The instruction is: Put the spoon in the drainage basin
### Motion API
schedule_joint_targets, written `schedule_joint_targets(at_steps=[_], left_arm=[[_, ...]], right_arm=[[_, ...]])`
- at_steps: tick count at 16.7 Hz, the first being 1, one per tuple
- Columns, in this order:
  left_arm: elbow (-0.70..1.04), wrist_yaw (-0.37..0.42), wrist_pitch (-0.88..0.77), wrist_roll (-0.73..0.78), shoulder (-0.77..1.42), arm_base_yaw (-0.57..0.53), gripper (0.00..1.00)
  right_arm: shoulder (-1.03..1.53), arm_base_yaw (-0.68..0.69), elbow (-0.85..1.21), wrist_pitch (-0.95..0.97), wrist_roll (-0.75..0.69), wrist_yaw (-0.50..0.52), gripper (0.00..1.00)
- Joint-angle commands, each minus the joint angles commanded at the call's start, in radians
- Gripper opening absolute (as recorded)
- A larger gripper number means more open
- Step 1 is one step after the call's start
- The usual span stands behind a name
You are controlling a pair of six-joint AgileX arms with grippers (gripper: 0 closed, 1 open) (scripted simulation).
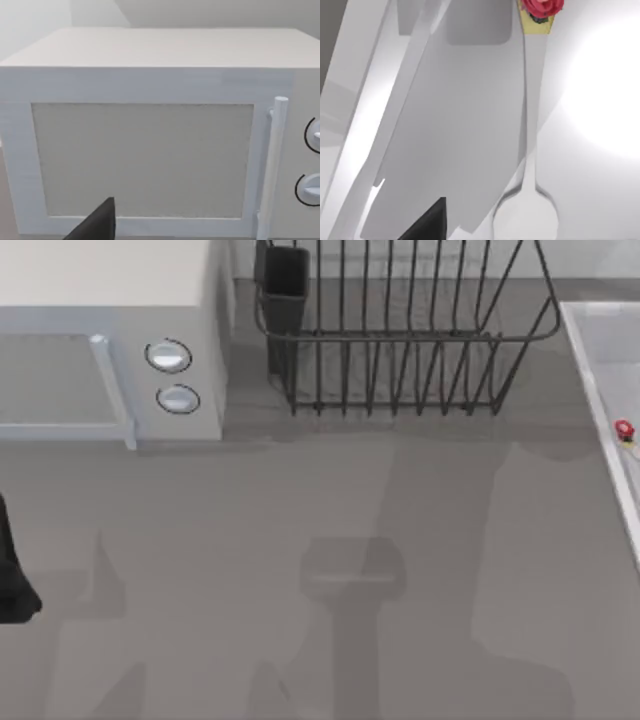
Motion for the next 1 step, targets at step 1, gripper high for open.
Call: schedule_joint_targets(at_steps=[1], left_arm=[[0.0, 0.0, 0.0, 0.0, 0.0, 0.0, 1.0]], right_arm=[[0.0, 0.0, 0.0, 0.0, 0.0, 0.0, 1.0]])
